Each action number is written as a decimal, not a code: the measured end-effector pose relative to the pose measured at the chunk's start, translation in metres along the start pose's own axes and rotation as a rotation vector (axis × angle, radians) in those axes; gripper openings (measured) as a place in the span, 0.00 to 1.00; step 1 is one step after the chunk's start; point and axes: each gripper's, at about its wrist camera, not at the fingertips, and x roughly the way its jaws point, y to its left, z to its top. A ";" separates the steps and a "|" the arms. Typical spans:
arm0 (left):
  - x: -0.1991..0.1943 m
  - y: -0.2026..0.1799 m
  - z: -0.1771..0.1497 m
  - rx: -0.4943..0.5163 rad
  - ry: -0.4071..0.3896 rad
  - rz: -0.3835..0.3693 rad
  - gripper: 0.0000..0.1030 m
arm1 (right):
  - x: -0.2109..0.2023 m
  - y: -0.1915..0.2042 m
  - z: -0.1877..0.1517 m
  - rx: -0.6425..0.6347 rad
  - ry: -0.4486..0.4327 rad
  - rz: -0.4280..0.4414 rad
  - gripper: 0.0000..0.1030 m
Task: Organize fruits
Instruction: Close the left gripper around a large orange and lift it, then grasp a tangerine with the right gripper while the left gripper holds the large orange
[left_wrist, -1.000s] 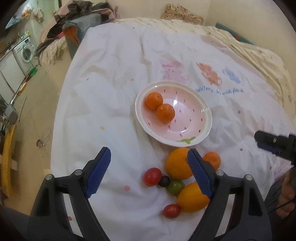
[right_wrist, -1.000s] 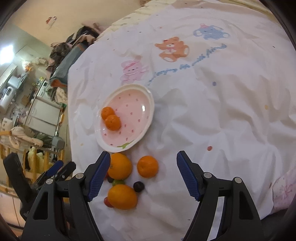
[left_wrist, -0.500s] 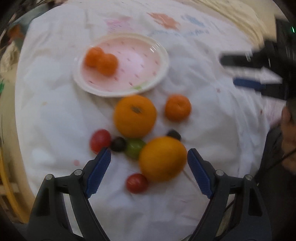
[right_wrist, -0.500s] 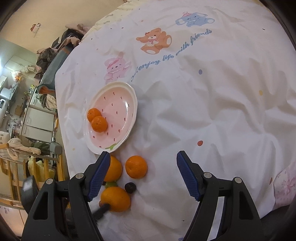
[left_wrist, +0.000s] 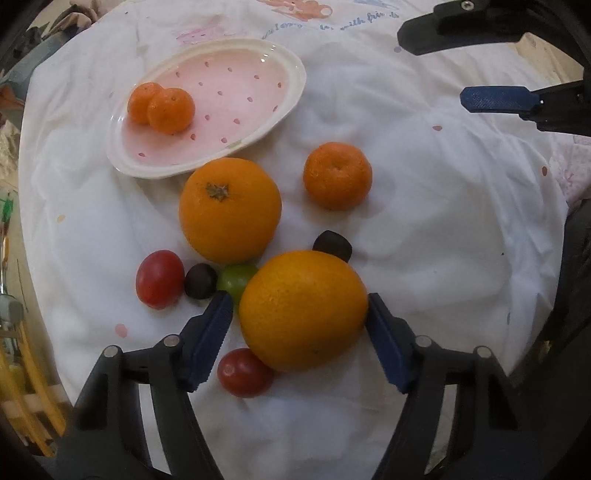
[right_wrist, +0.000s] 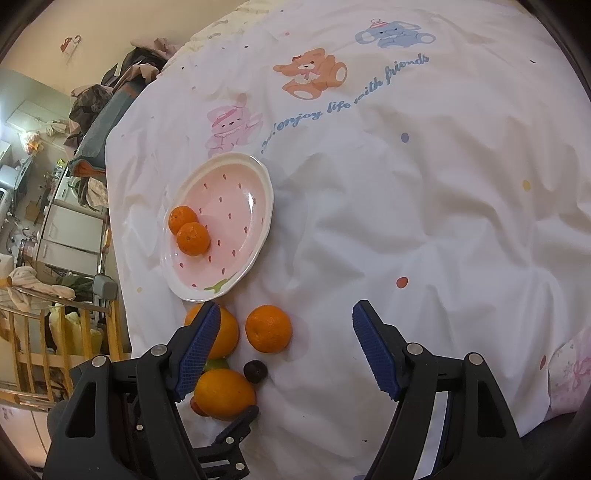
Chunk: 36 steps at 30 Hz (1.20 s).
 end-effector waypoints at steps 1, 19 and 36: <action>0.000 0.000 0.000 0.000 -0.003 -0.001 0.67 | 0.000 0.000 0.000 0.001 0.000 0.000 0.74; -0.095 0.041 0.000 -0.157 -0.271 -0.111 0.55 | 0.000 0.000 -0.003 -0.016 0.002 -0.010 0.74; -0.079 0.127 -0.013 -0.529 -0.193 0.041 0.55 | 0.043 0.015 0.001 -0.072 0.139 0.015 0.64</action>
